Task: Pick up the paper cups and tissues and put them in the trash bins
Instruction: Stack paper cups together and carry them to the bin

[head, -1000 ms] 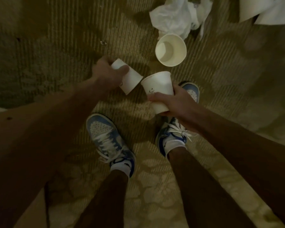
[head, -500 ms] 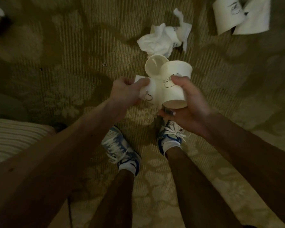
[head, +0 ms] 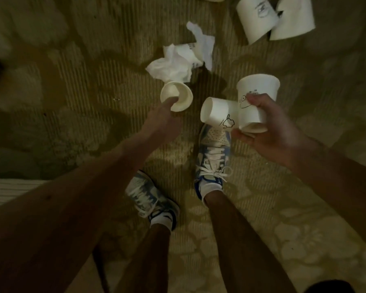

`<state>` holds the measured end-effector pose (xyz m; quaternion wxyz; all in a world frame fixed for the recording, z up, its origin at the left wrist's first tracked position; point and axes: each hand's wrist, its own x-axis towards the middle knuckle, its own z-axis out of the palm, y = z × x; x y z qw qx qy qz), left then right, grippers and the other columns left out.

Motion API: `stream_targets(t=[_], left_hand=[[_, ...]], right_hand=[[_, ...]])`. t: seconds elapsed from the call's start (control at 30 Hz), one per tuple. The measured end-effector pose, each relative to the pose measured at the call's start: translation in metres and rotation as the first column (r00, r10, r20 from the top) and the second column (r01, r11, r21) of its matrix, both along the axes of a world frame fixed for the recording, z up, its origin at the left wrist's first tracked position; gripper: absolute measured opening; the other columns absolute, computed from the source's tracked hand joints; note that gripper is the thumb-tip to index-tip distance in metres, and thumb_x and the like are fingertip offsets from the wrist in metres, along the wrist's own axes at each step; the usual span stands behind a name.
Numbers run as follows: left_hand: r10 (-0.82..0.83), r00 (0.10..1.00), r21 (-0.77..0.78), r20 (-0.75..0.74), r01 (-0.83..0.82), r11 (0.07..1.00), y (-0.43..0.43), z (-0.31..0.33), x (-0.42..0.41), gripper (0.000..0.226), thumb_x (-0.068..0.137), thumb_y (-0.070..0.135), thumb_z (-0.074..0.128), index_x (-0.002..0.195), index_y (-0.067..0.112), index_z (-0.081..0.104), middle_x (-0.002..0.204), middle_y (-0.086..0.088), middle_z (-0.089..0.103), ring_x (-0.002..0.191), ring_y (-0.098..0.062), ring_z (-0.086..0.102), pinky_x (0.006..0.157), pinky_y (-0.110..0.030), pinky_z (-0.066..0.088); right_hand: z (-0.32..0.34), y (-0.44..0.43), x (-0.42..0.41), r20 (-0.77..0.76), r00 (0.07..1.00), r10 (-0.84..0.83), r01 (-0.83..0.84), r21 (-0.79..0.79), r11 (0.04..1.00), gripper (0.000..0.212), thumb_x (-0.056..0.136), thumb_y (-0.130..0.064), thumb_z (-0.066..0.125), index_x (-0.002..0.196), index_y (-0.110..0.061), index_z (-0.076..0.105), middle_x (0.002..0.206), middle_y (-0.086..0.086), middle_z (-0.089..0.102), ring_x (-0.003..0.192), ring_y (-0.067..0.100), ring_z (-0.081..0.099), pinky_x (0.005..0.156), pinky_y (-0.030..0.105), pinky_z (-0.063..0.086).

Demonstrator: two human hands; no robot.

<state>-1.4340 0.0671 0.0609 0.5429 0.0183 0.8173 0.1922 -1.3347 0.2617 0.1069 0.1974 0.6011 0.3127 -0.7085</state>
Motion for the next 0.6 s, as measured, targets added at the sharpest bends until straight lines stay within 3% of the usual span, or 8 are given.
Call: stream_targets(t=[0.1, 0.23, 0.3, 0.4, 0.6], left_hand=[[-0.048, 0.998, -0.091, 0.029, 0.050, 0.995, 0.003, -0.012, 0.001, 0.054, 0.096, 0.010, 0.053, 0.148, 0.013, 0.038, 0.145, -0.015, 0.047, 0.128, -0.032, 0.050, 0.106, -0.045, 0.043], [-0.061, 0.983, -0.093, -0.172, 0.046, 0.995, 0.009, 0.006, 0.002, 0.042, 0.091, 0.019, 0.065, 0.132, 0.015, 0.056, 0.129, -0.006, 0.062, 0.115, -0.023, 0.059, 0.096, -0.038, 0.051], [-0.091, 0.964, -0.044, -0.251, 0.083, 0.996, 0.012, 0.026, -0.003, 0.032, 0.088, 0.025, 0.070, 0.118, 0.014, 0.065, 0.114, -0.004, 0.068, 0.100, -0.020, 0.064, 0.085, -0.036, 0.055], [-0.152, 0.939, 0.032, -0.310, 0.170, 0.985, 0.018, 0.070, -0.013, 0.024, 0.084, 0.029, 0.075, 0.102, 0.013, 0.070, 0.101, -0.004, 0.069, 0.087, -0.012, 0.059, 0.070, -0.025, 0.044], [-0.035, 0.966, 0.319, -0.255, 0.119, 0.940, 0.032, 0.219, -0.037, 0.016, 0.091, 0.034, 0.068, 0.094, 0.022, 0.057, 0.076, 0.008, 0.058, 0.066, -0.005, 0.055, 0.052, -0.016, 0.040]], right_hand=[[-0.001, 0.007, 0.009, -0.007, 1.000, 0.000, 0.000, 0.020, 1.000, 0.032, 0.088, -0.031, 0.062, 0.117, -0.020, 0.055, 0.112, 0.005, 0.064, 0.108, 0.024, 0.064, 0.087, 0.036, 0.053], [0.013, 0.014, 0.021, -0.012, 0.996, -0.083, 0.083, 0.055, 0.995, 0.024, 0.087, -0.030, 0.064, 0.108, -0.020, 0.058, 0.094, 0.000, 0.069, 0.096, 0.019, 0.067, 0.082, 0.033, 0.055], [0.030, 0.014, 0.025, -0.028, 0.991, -0.132, 0.134, 0.073, 0.988, 0.022, 0.086, -0.029, 0.065, 0.105, -0.020, 0.059, 0.082, -0.003, 0.073, 0.091, 0.018, 0.068, 0.084, 0.035, 0.055], [0.068, 0.010, 0.028, -0.059, 0.972, -0.229, 0.233, 0.074, 0.970, 0.027, 0.084, -0.029, 0.068, 0.107, -0.018, 0.060, 0.081, -0.002, 0.074, 0.092, 0.019, 0.069, 0.087, 0.037, 0.055], [0.210, -0.006, 0.024, -0.214, 0.901, -0.377, 0.404, 0.102, 0.909, 0.031, 0.081, -0.031, 0.069, 0.108, -0.018, 0.061, 0.084, -0.002, 0.075, 0.084, 0.015, 0.072, 0.073, 0.032, 0.057]])
